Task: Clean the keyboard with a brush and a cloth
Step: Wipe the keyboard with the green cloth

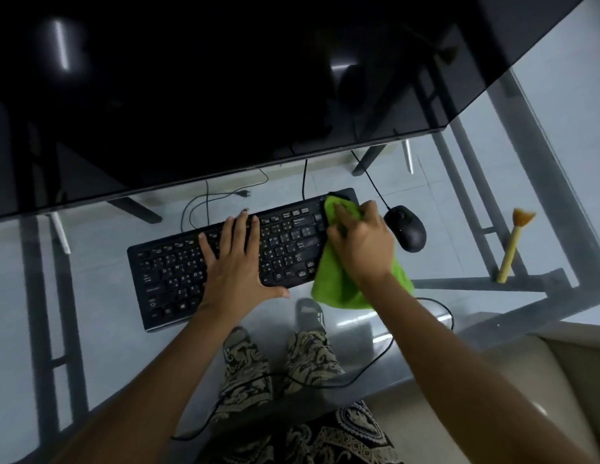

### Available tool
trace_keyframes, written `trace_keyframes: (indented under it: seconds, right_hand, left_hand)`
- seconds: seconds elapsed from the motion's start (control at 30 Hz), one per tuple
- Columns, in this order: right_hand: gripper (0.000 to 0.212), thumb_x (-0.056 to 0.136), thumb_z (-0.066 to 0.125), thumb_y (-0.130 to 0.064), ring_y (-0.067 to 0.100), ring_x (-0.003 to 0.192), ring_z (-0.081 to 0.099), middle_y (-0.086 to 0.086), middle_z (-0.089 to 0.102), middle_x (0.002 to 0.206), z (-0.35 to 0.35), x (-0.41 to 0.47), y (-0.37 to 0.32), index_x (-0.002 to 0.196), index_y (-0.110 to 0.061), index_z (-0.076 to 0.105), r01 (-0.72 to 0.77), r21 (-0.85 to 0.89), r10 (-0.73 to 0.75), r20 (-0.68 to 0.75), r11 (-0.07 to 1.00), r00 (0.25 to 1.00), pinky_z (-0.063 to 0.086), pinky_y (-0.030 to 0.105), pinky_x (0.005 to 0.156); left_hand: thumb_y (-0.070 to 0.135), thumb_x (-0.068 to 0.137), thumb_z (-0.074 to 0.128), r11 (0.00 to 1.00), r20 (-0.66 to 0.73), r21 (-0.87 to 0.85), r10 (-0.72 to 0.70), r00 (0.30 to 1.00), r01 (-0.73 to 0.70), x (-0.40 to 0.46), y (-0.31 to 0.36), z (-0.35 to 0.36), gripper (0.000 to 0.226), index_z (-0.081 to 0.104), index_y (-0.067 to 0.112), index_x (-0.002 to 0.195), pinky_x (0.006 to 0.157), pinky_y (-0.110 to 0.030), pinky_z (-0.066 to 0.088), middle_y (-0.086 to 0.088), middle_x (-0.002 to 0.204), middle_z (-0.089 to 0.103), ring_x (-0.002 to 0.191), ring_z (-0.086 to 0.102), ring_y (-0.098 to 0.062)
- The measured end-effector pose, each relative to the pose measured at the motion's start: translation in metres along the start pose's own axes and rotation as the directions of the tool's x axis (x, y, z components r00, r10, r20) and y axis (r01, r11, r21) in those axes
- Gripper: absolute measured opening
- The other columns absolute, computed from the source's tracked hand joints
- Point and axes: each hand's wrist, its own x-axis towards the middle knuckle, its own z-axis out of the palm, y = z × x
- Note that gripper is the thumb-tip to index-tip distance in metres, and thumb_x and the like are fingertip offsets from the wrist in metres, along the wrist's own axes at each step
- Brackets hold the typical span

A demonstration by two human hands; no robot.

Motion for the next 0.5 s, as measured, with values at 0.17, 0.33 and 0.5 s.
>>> trace_keyframes:
  seconds: [0.17, 0.33, 0.5]
  right_hand:
    - [0.037, 0.095, 0.050, -0.035, 0.035, 0.080, 0.062, 0.017, 0.050, 0.117, 0.010, -0.028, -0.079, 0.127, -0.017, 0.050, 0.102, 0.073, -0.113, 0.166, 0.992, 0.980, 0.055, 0.038, 0.058]
    - [0.034, 0.084, 0.065, -0.034, 0.033, 0.071, 0.063, 0.014, 0.058, 0.097, 0.000, -0.021, -0.015, 0.116, -0.023, 0.066, 0.080, 0.049, -0.084, 0.100, 0.996, 0.991, 0.052, 0.036, 0.051]
    - [0.029, 0.087, 0.057, -0.041, 0.032, 0.088, 0.060, 0.008, 0.054, 0.102, -0.015, -0.003, -0.005, 0.110, -0.030, 0.070, -0.092, 0.216, 0.048, 0.202, 0.972, 0.978, 0.050, 0.036, 0.075]
  left_hand:
    - [0.036, 0.075, 0.071, 0.999, -0.070, -0.035, 0.007, 0.998, -0.010, -0.002, 0.001, 0.000, 0.105, 0.005, 0.010, 0.152, 0.109, -0.071, 0.001, -0.009, 0.160, 0.003, 0.147, -0.002, -0.029]
    - [0.085, 0.049, 0.061, 1.000, -0.027, -0.022, 0.003, 1.000, -0.004, -0.001, -0.003, 0.002, 0.137, 0.010, 0.011, 0.152, 0.109, -0.066, -0.001, -0.010, 0.159, 0.008, 0.147, 0.002, -0.028]
    - [0.090, 0.047, 0.055, 1.000, -0.021, -0.029, 0.002, 1.000, -0.003, 0.000, -0.003, 0.004, 0.140, 0.006, 0.012, 0.152, 0.110, -0.067, 0.001, -0.009, 0.160, 0.004, 0.147, -0.002, -0.027]
